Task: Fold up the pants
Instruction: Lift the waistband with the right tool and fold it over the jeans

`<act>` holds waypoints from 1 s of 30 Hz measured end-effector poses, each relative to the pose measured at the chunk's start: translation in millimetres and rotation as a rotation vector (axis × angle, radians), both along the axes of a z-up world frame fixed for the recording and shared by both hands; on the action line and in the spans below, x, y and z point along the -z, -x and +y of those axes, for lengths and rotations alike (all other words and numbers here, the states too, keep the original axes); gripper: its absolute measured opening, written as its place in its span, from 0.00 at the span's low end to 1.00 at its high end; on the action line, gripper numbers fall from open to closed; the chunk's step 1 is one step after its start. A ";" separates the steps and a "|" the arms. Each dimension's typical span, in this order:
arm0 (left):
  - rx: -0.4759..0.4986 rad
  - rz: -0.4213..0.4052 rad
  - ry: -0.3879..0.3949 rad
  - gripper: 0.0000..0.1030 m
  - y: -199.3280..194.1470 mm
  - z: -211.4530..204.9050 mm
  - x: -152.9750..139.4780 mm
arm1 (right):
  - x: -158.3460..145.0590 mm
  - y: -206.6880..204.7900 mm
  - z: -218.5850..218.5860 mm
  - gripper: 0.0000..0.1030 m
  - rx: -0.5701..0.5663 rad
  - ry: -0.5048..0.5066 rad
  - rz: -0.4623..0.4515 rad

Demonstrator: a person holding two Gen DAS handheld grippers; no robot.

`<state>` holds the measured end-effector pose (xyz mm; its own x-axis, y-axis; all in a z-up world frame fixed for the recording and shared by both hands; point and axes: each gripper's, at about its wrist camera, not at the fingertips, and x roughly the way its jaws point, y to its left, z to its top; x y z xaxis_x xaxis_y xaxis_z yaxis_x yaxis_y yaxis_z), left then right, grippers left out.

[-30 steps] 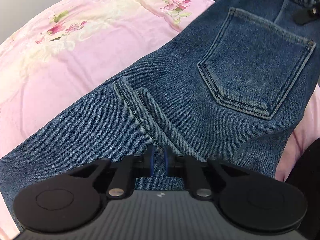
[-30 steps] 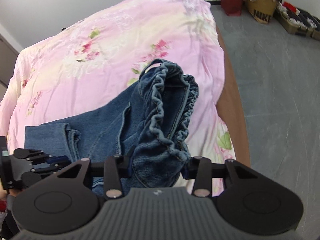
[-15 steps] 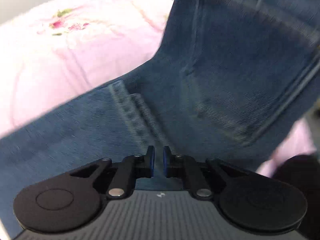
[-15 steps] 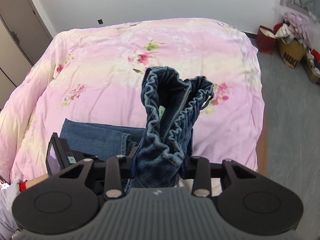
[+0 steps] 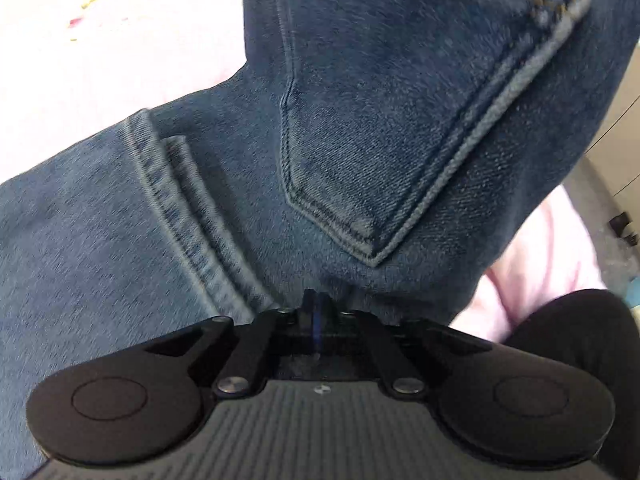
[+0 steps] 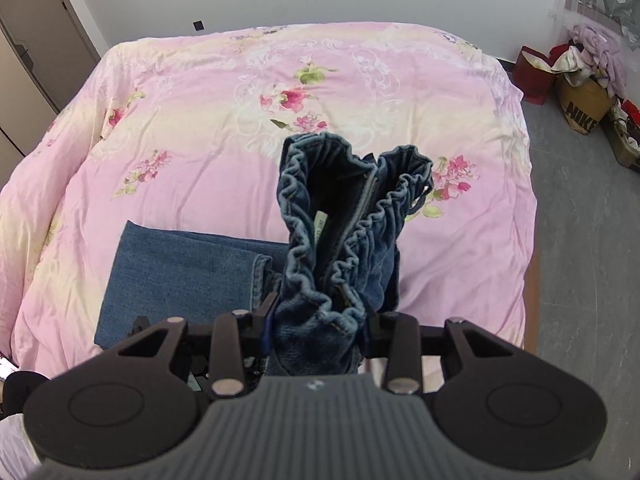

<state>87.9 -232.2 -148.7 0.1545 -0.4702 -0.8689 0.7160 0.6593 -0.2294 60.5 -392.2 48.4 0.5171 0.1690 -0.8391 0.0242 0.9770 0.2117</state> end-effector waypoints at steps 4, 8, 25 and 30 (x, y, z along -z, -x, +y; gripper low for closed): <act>-0.005 -0.021 0.078 0.12 2.4 40.1 -40.8 | -13.4 0.6 11.7 0.33 -0.017 -0.029 -0.026; -0.081 -0.116 0.044 0.12 -2.9 88.3 -74.7 | -23.6 -1.9 40.3 0.31 -0.057 -0.042 -0.043; -0.423 -0.205 -0.072 0.13 -42.5 279.9 -92.4 | 1.3 -53.9 253.5 0.29 -0.274 -0.009 0.017; -0.479 -0.163 -0.042 0.13 -52.1 314.8 -83.6 | 39.3 -75.2 307.7 0.29 -0.317 0.011 0.062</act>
